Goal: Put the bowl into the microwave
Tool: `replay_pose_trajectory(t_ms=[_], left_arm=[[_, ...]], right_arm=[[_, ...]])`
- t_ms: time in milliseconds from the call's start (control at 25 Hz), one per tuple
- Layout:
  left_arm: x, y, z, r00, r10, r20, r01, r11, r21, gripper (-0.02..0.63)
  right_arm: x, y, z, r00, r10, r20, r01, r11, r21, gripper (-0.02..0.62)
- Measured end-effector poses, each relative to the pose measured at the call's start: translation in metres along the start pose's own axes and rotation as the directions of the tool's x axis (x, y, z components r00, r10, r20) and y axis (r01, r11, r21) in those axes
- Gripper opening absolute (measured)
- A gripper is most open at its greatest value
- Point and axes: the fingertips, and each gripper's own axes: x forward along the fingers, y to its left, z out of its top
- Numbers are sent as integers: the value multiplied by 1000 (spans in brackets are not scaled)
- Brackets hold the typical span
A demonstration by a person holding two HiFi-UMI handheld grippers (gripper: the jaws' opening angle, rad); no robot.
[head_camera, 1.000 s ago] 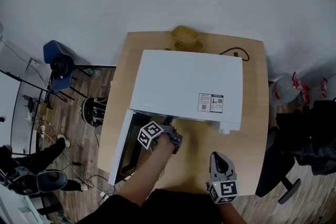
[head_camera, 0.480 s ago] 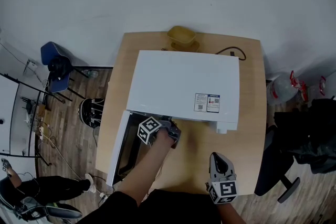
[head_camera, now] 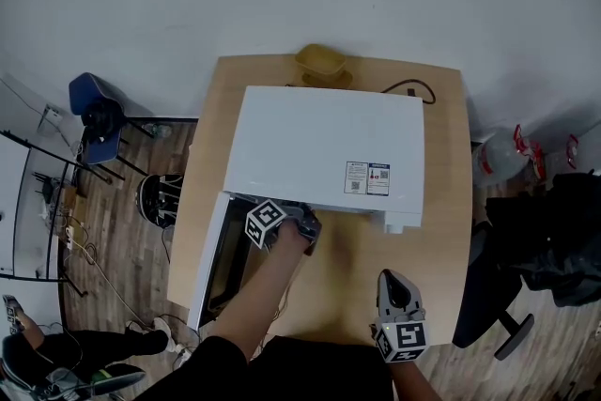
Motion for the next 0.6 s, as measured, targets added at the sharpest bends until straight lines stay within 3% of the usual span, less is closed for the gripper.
replay_pose_trajectory(t_ms=[200, 400, 600], left_arm=[[-34, 8, -14, 1000, -15, -20, 15, 1000, 7, 123], [-100, 2, -53, 992, -61, -108, 63, 998, 16, 124], [-195, -10, -101, 962, -123, -243, 158, 978, 133, 124]], right_arm=[[-16, 13, -2, 1000, -10, 26, 10, 1000, -14, 59], [-46, 46, -12, 999, -7, 50, 9, 999, -38, 59], [-89, 90, -21, 996, -14, 87, 17, 999, -41, 60]])
